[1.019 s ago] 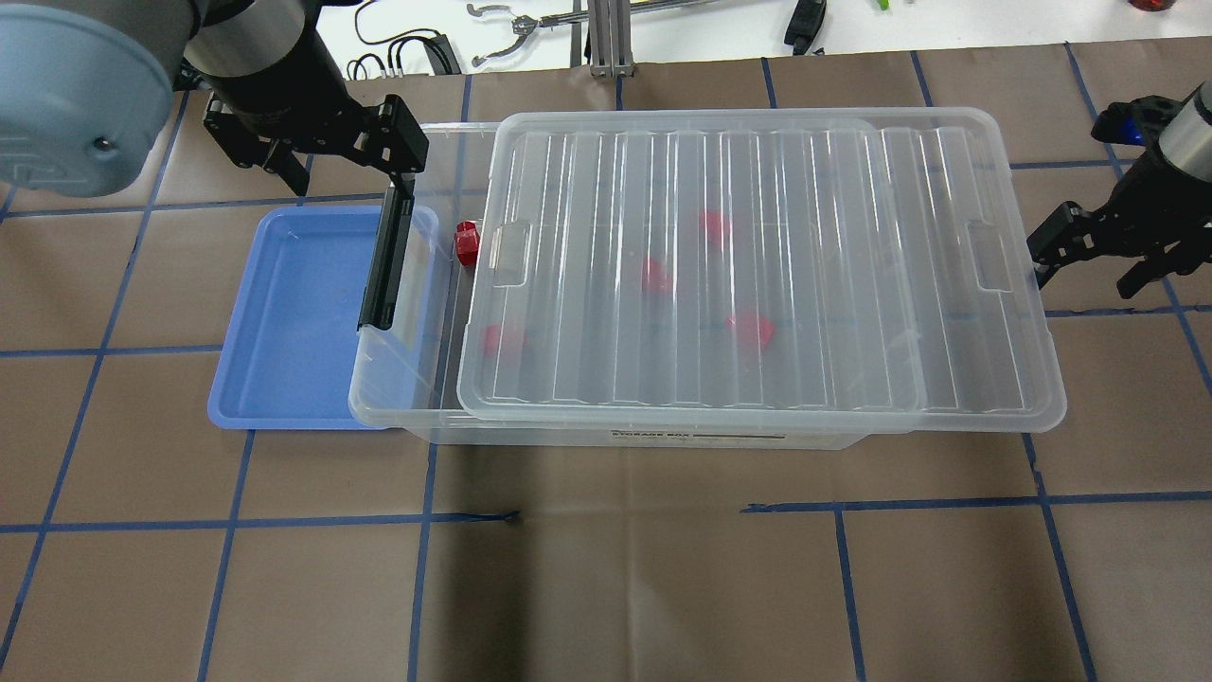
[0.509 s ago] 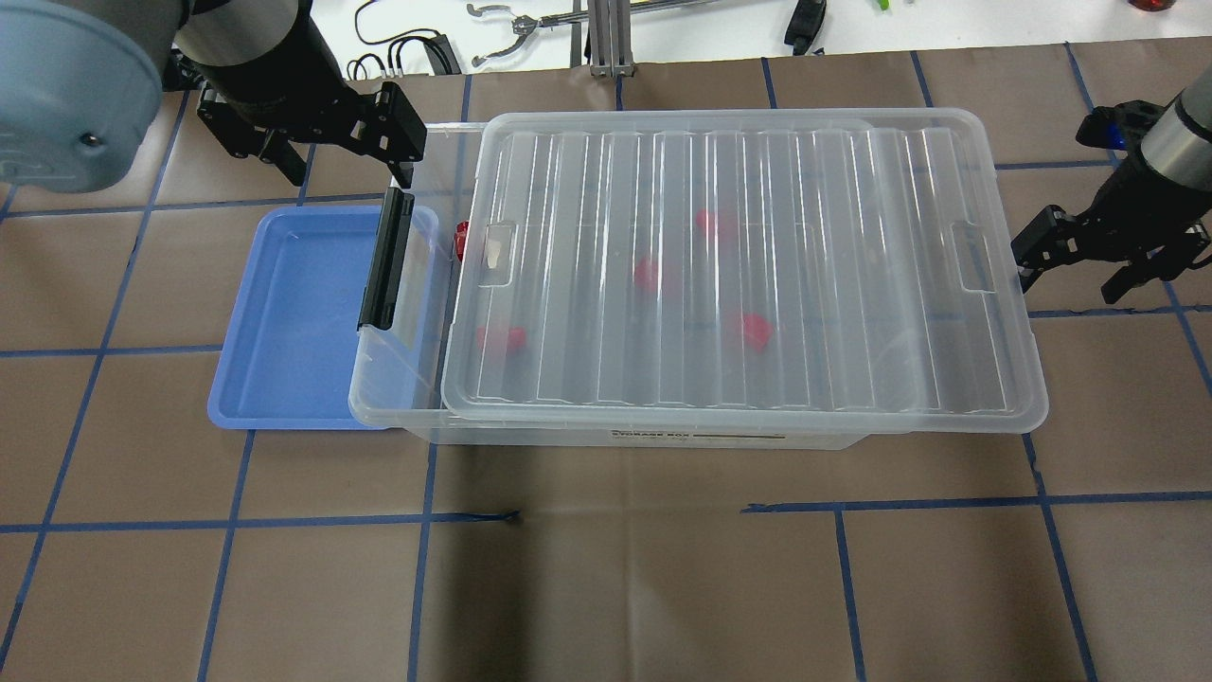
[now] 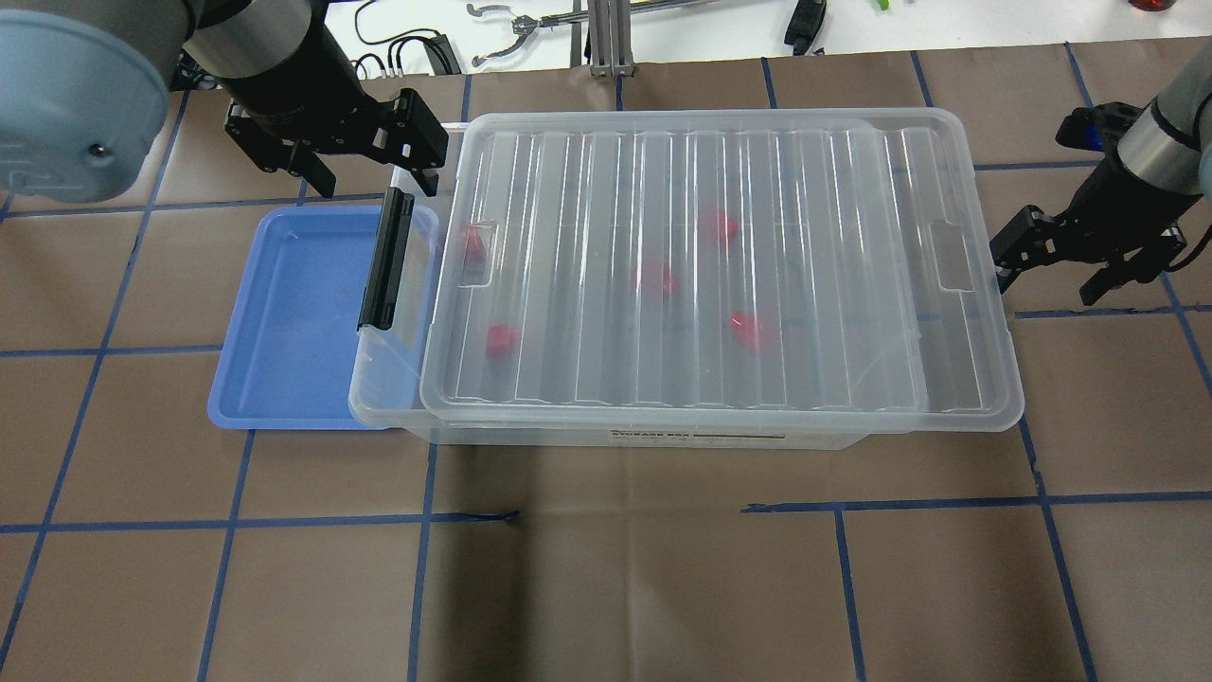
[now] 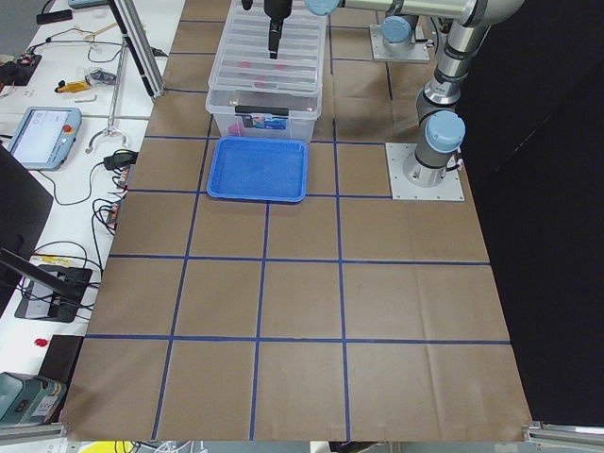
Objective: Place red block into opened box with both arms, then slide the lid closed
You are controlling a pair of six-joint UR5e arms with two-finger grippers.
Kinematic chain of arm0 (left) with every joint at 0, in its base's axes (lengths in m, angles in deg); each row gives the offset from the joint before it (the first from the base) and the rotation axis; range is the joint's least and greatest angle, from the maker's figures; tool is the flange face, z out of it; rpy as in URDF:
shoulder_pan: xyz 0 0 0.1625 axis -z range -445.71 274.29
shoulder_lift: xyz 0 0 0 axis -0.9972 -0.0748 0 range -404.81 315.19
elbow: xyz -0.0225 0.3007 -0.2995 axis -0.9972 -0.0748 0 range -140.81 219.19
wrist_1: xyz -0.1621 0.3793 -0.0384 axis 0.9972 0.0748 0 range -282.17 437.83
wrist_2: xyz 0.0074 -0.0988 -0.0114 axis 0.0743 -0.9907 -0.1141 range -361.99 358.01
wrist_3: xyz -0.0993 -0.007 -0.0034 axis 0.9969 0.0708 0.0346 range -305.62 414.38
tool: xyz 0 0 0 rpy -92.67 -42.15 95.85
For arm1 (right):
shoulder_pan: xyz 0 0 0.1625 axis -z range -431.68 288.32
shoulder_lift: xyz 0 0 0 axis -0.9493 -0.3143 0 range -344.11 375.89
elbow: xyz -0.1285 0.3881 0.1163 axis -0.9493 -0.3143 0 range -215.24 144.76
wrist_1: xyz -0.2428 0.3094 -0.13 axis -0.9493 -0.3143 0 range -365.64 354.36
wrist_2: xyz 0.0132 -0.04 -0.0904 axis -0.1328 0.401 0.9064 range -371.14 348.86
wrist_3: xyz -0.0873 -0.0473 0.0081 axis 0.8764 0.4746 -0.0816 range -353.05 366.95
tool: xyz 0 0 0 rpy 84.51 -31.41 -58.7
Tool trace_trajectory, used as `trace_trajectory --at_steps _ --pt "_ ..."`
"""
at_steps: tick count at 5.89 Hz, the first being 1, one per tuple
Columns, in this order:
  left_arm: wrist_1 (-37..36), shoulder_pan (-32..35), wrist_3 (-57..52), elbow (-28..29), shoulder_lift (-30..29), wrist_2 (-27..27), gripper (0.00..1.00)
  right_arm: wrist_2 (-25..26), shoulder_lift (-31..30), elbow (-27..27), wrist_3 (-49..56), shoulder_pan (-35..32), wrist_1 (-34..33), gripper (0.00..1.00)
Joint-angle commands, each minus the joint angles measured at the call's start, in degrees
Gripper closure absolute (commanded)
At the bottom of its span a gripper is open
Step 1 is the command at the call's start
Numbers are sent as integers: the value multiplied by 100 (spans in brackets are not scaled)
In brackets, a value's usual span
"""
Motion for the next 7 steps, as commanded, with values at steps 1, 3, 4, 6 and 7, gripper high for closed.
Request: trace_trajectory --at_steps 1,3,4,6,7 --pt "-23 7 -13 -40 -1 -17 1 -25 -22 60 -231 -193 0 0" --pt "39 7 -22 -40 -36 19 1 -191 -22 121 -449 -219 0 0" --pt "65 7 -22 -40 -36 54 1 -201 -22 122 -469 -394 0 0" --pt "56 7 -14 -22 -106 476 1 -183 -13 96 -460 -527 -17 0" --pt "56 -2 -14 -40 -55 493 1 -157 -22 43 -390 -527 -52 0"
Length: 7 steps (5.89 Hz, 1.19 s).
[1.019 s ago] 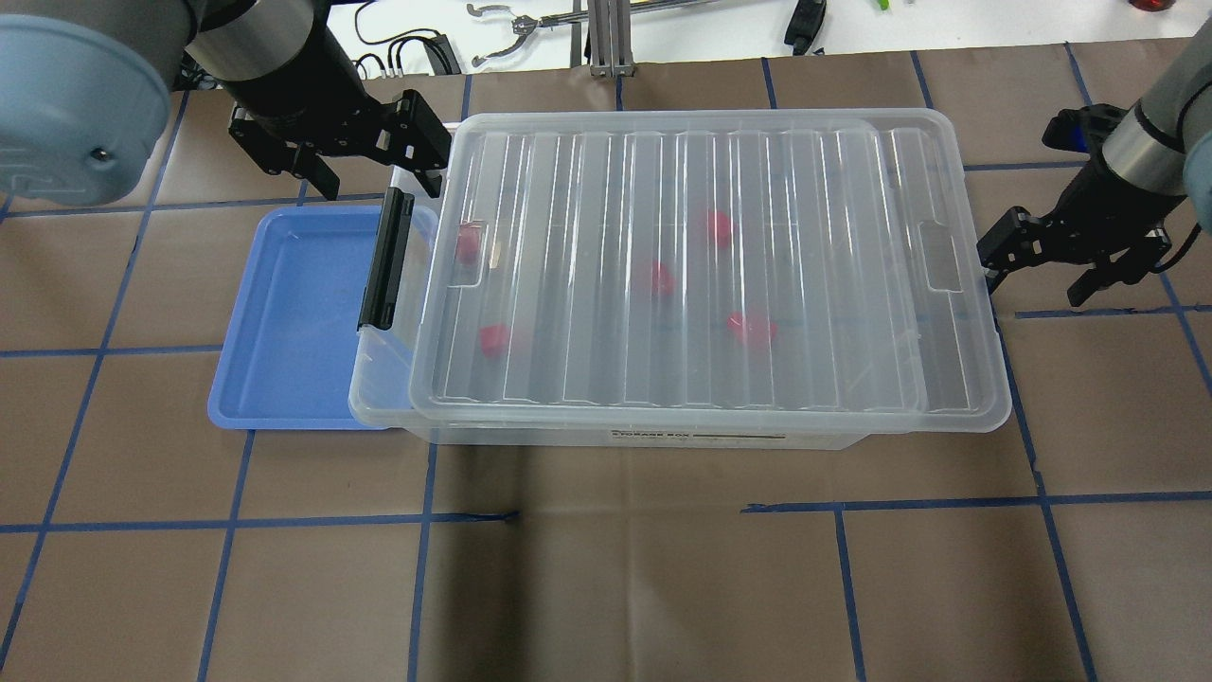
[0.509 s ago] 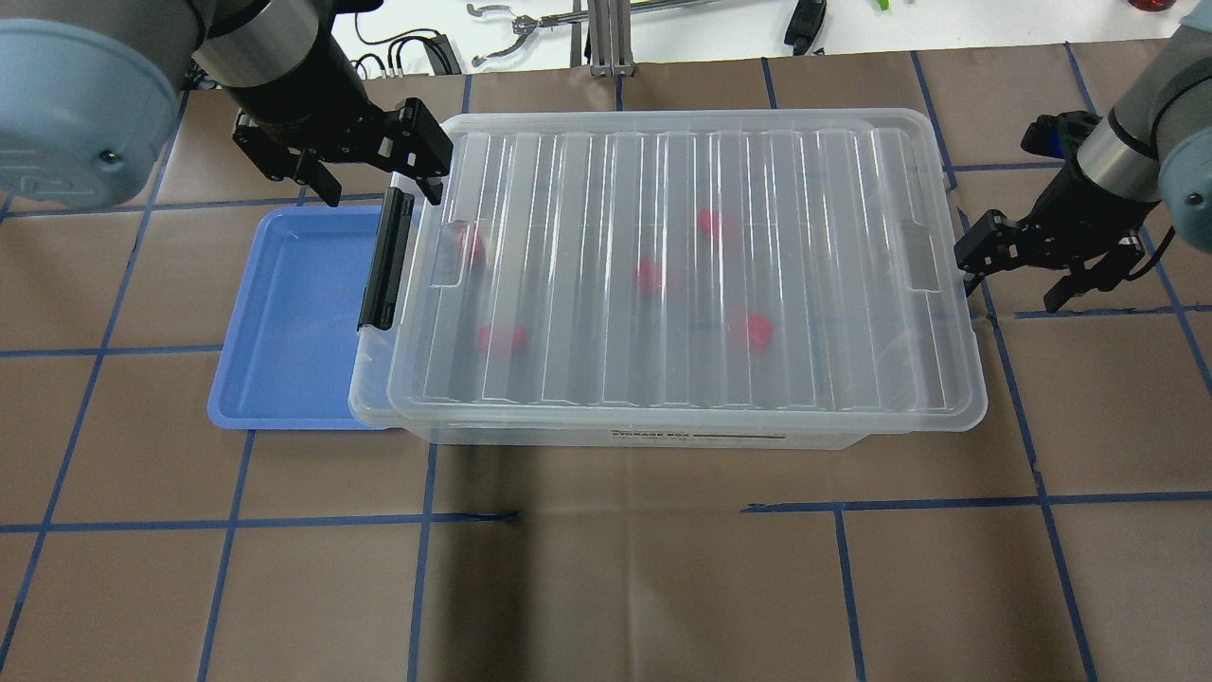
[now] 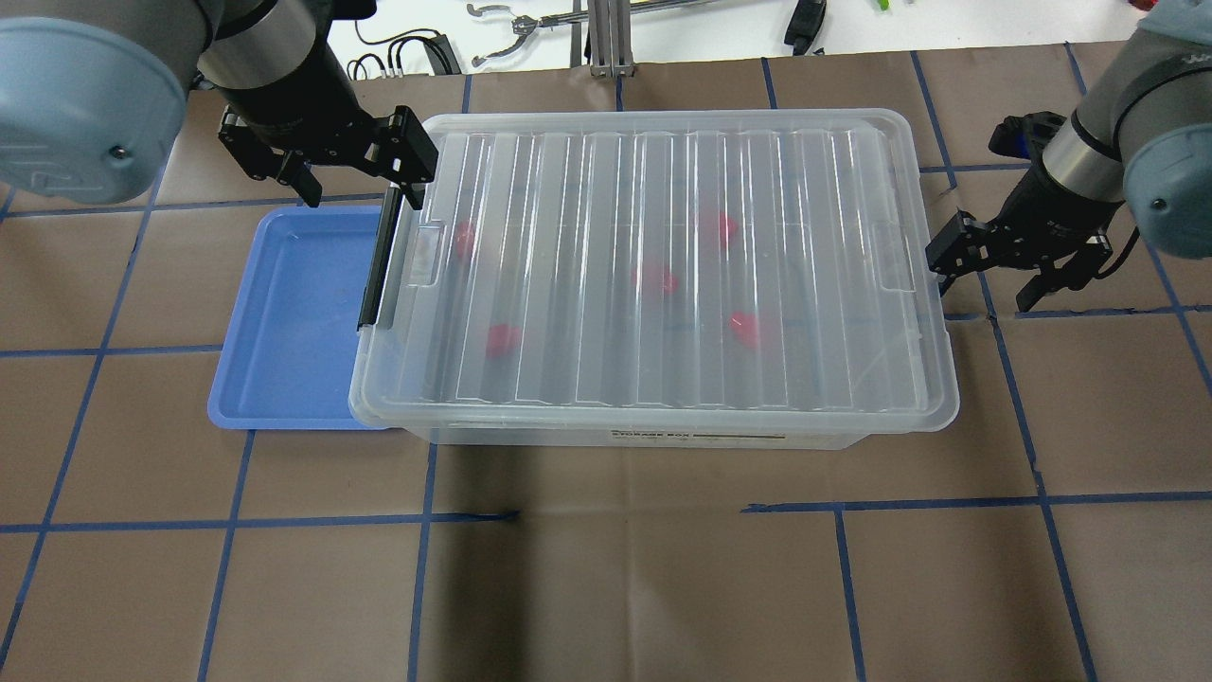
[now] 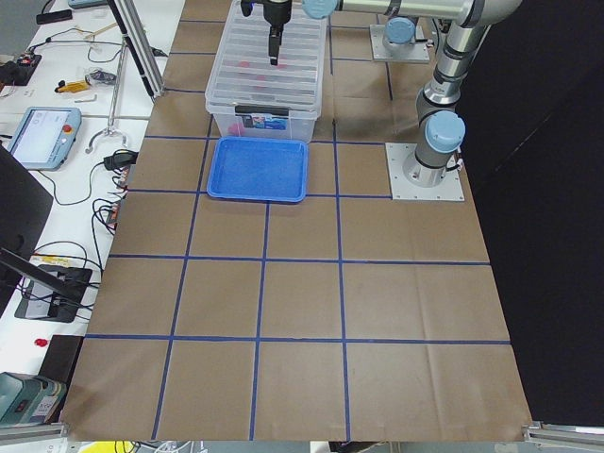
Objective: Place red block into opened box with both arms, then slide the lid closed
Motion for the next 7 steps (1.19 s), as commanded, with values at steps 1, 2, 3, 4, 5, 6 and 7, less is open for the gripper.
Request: trace_trajectory --at_steps 1,2,3,4,5,6,7 --pt "-71 -16 -7 0 -20 0 1 118 -179 -182 59 -14 -10 0" --pt "-81 -7 -7 9 -29 -1 1 110 -477 -375 60 -31 95 0" --pt "-81 -16 -7 17 -37 -1 1 110 -767 -560 -27 -301 122 0" --pt "-81 -7 -7 18 -38 8 1 128 -857 -892 -472 -765 549 0" --pt "-81 -7 -7 26 -38 -1 1 119 -797 -1383 -1234 -1292 1171 0" --pt "-81 -7 -7 26 -46 8 1 110 -701 -1683 -1859 -1741 1377 0" --pt "-81 -16 -7 70 -55 17 1 119 -630 -1739 -2170 -2085 1370 0"
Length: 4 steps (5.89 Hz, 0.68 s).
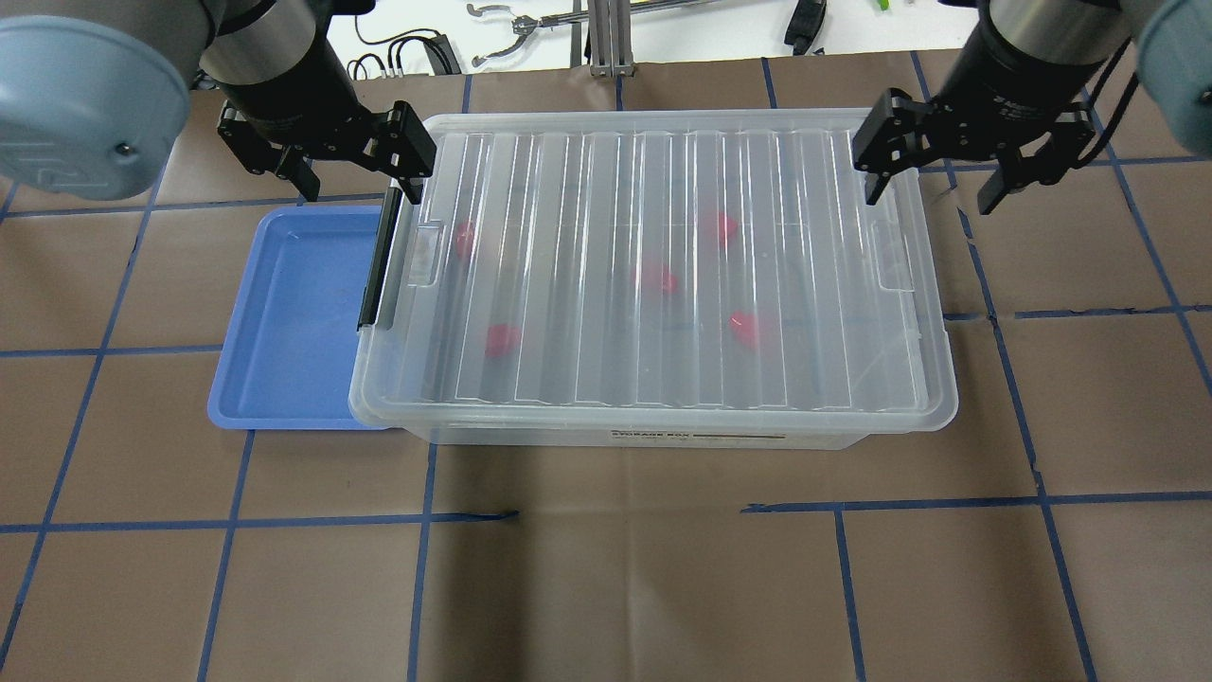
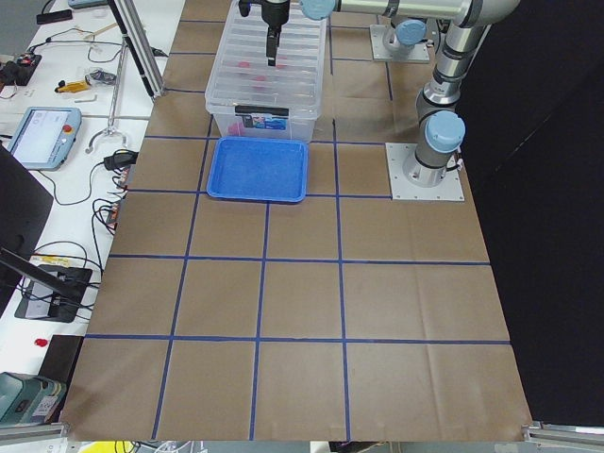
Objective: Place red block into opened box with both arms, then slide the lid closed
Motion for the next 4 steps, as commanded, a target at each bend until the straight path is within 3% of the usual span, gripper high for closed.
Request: trace_trajectory --at_steps 1,4 --pt "0 -6 0 37 1 -1 1 13 89 -164 -419 -389 92 0" --pt "0 -6 0 37 -8 -1 1 241 107 -243 -348 -310 171 0"
